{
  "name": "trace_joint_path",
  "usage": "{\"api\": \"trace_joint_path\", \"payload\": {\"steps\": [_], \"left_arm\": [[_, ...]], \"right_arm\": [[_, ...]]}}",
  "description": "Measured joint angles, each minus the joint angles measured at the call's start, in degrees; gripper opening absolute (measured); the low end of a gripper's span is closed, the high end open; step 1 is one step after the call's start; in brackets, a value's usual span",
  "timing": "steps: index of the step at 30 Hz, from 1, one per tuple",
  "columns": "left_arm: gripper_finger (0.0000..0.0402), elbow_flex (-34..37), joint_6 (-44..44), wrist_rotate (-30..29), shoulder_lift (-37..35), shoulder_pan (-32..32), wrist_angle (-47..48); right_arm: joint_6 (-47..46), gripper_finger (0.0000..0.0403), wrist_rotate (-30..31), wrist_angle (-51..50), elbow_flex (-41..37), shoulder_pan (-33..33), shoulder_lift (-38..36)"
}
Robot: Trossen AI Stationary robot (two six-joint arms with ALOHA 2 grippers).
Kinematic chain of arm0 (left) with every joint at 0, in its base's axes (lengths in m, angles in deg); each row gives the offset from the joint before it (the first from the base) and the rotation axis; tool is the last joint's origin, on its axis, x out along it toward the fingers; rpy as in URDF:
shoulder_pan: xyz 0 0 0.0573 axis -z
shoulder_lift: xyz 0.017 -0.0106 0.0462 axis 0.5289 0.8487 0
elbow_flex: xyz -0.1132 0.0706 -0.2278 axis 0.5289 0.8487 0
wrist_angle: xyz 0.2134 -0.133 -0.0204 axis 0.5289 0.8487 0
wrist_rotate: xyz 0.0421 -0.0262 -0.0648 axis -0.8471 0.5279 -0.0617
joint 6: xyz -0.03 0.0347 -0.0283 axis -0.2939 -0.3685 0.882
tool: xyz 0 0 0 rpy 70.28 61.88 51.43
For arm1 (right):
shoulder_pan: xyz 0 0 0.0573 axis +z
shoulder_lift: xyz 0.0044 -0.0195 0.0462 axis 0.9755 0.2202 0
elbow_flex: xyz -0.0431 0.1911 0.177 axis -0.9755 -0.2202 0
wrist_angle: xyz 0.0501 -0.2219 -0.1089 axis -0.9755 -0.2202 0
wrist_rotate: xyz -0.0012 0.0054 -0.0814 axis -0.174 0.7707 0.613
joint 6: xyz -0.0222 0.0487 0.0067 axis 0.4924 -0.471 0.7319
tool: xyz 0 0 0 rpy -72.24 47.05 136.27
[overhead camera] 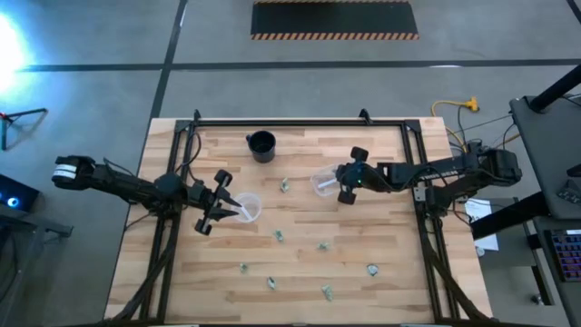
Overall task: Pick and place items into bin
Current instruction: Put the stevia packet into the rectangle transparent bin, then put the stevia packet into the circle transparent bin
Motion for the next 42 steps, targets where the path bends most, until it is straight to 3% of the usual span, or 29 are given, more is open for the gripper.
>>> {"api": "trace_joint_path", "payload": {"steps": [10, 22, 29, 34, 42], "left_arm": [[0.0078, 0.1, 0.0, 0.0, 0.0, 0.0, 0.0], [0.0077, -1.5, -0.6, -1.5, 0.0, 0.0, 2.3], [0.0077, -8.4, -2.7, -5.7, 0.0, 3.4, 18.4], [0.0077, -15.0, -4.3, -13.4, 0.2, 10.1, 34.8], [0.0077, -20.5, -5.0, -24.7, 6.0, 19.9, 42.1]], "right_arm": [[0.3, 0.0082, -0.1, 0.9, 0.0, -0.1, 0.0], [4.7, 0.0079, -0.1, 1.3, 0.9, 2.6, -3.8], [5.1, 0.0068, -0.1, 0.8, 1.2, 5.7, -9.6], [3.3, 0.0075, -0.1, -1.6, 0.8, 7.6, -11.9], [1.2, 0.0086, -0.1, -1.7, -0.7, 9.6, -11.6]]}}
